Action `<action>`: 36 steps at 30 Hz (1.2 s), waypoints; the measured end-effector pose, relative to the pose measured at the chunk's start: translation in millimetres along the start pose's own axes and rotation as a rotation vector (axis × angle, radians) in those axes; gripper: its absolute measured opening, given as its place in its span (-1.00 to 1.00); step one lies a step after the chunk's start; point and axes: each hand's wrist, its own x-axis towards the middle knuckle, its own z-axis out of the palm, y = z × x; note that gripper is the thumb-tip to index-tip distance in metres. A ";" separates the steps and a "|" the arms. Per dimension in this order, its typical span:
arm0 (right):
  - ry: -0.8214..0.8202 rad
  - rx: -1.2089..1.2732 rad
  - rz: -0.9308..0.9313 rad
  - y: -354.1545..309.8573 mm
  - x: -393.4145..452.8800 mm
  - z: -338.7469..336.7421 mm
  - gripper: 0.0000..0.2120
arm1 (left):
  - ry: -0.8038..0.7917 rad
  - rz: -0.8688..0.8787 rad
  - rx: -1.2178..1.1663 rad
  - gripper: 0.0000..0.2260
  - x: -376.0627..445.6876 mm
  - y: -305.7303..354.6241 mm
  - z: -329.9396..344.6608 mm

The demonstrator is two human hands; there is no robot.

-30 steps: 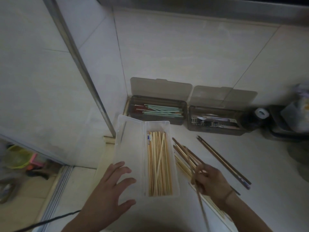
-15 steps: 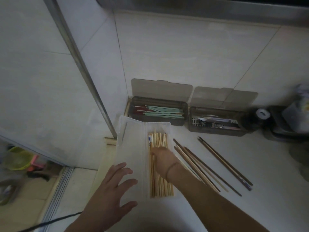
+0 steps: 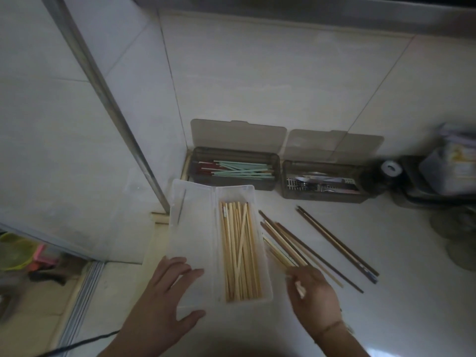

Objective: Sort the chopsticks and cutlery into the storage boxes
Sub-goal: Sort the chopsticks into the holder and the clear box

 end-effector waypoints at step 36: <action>0.052 0.282 0.044 -91.4 138.0 7.5 -0.51 | -0.058 -0.021 0.006 -0.50 4.8 5.0 -3.4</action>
